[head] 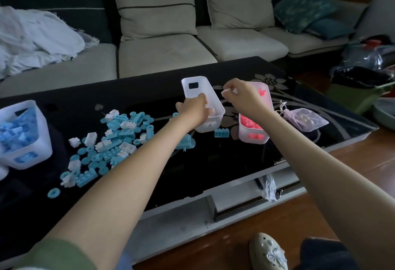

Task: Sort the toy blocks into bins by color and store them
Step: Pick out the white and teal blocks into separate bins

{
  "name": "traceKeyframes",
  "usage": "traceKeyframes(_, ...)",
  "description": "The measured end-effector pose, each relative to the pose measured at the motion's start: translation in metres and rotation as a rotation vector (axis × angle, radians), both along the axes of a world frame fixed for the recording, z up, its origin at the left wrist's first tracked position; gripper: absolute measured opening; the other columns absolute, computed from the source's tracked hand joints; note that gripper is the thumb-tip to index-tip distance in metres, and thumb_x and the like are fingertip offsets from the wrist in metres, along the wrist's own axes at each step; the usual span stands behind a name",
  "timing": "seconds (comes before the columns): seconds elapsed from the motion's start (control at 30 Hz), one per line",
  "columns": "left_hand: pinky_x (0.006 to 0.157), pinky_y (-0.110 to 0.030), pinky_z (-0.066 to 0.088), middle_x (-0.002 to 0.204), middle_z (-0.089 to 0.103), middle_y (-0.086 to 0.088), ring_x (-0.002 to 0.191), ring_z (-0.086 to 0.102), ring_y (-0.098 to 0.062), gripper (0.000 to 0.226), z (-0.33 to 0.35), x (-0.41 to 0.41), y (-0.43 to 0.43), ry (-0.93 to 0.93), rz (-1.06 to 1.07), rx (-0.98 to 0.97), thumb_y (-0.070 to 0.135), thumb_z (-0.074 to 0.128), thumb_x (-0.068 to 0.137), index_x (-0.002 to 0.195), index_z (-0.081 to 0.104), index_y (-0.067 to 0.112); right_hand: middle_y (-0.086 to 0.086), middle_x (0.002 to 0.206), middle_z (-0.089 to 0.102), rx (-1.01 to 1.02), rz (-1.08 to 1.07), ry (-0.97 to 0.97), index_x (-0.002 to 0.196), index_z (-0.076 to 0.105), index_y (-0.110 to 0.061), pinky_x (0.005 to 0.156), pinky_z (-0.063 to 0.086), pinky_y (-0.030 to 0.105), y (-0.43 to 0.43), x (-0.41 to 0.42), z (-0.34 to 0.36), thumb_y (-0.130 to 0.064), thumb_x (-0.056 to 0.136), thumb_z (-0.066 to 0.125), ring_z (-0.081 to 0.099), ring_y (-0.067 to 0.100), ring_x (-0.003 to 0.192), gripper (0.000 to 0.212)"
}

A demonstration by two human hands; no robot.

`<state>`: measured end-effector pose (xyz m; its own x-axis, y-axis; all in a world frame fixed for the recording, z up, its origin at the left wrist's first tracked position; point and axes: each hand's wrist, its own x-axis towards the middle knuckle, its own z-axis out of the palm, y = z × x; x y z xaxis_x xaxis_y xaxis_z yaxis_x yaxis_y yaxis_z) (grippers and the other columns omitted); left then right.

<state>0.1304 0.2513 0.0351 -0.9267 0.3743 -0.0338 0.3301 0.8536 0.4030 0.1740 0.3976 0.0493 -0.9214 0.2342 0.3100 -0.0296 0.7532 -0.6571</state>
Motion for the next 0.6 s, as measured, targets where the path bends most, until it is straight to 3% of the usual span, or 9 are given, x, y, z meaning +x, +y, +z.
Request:
traceKeyframes(0.07, 0.083, -0.033, 0.026, 0.106, 0.054, -0.005, 0.095, 0.038, -0.023, 0.036, -0.004, -0.004, 0.0, 0.057, 0.013, -0.068, 0.045, 0.042, 0.095, 0.12, 0.046, 0.018, 0.009, 0.108, 0.054, 0.04, 0.047, -0.03, 0.112, 0.058, -0.008, 0.069, 0.036, 0.023, -0.012, -0.01, -0.005, -0.018, 0.091, 0.052, 0.048, 0.017, 0.088, 0.024)
traceKeyframes(0.17, 0.092, -0.036, 0.024, 0.113, 0.059, -0.002, 0.11, 0.047, -0.022, 0.037, -0.01, -0.008, -0.003, 0.162, -0.01, -0.087, 0.044, 0.038, 0.096, 0.12, 0.049, 0.018, 0.013, 0.125, 0.049, 0.139, 0.134, -0.149, 0.129, 0.049, -0.008, 0.083, 0.035, 0.024, -0.027, -0.023, -0.014, -0.023, 0.094, 0.052, 0.051, 0.022, 0.105, 0.038)
traceKeyframes(0.27, 0.096, -0.037, 0.025, 0.127, 0.052, -0.001, 0.124, 0.039, -0.021, 0.031, -0.014, -0.006, -0.018, 0.207, -0.025, -0.025, 0.028, 0.039, 0.097, 0.125, 0.049, 0.019, 0.014, 0.139, 0.043, 0.261, 0.188, -0.245, 0.141, 0.036, -0.012, 0.1, 0.034, 0.039, -0.044, -0.03, -0.023, -0.031, 0.098, 0.042, 0.043, 0.029, 0.125, 0.047)
traceKeyframes(0.4, 0.098, -0.04, 0.029, 0.138, 0.043, -0.002, 0.129, 0.033, -0.024, 0.041, -0.008, 0.002, -0.063, 0.208, -0.029, 0.027, 0.008, 0.04, 0.091, 0.129, 0.047, 0.02, 0.01, 0.144, 0.039, 0.368, 0.213, -0.155, 0.143, 0.031, -0.017, 0.104, 0.027, 0.046, -0.069, -0.027, -0.021, -0.032, 0.098, 0.04, 0.036, 0.029, 0.131, 0.048)
traceKeyframes(0.6, 0.097, -0.041, 0.042, 0.131, 0.046, -0.002, 0.12, 0.044, -0.022, 0.047, 0.0, 0.022, -0.188, 0.008, 0.047, -0.102, -0.003, 0.041, 0.086, 0.122, 0.053, 0.026, 0.008, 0.135, 0.045, 0.368, 0.532, -0.118, 0.138, 0.04, -0.017, 0.104, 0.034, 0.044, -0.147, -0.011, -0.025, -0.023, 0.092, 0.053, 0.039, 0.026, 0.126, 0.049)
